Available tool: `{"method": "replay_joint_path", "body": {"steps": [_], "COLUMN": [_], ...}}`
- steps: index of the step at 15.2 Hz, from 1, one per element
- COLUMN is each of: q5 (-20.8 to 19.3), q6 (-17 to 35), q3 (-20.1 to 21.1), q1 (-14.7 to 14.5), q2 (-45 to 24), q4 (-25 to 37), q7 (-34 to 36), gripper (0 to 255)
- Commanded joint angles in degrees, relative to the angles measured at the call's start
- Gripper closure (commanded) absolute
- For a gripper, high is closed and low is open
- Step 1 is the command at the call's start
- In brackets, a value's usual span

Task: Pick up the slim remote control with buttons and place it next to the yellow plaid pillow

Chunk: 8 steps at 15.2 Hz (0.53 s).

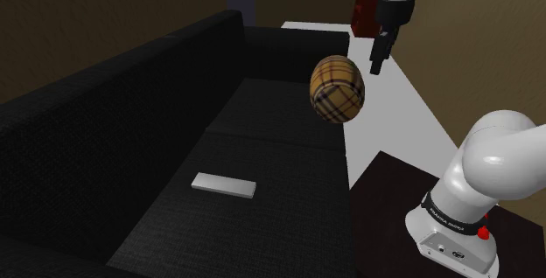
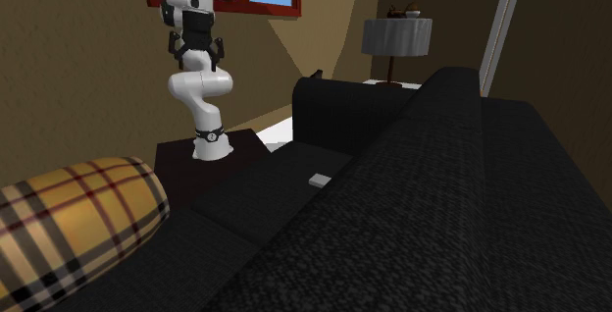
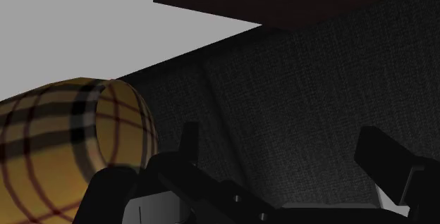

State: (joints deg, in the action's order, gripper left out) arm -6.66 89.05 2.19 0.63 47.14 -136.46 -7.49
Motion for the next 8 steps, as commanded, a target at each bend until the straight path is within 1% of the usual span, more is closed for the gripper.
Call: {"method": "replay_joint_path", "body": {"steps": [1, 8], "q5": [0.00, 3.58], "q6": [0.00, 11.31], "q3": [0.00, 3.76], "q1": [0.00, -2.39], "q2": [0.00, -8.33], "q4": [0.00, -3.28], "q7": [0.00, 4.08], "gripper": [0, 0]}}
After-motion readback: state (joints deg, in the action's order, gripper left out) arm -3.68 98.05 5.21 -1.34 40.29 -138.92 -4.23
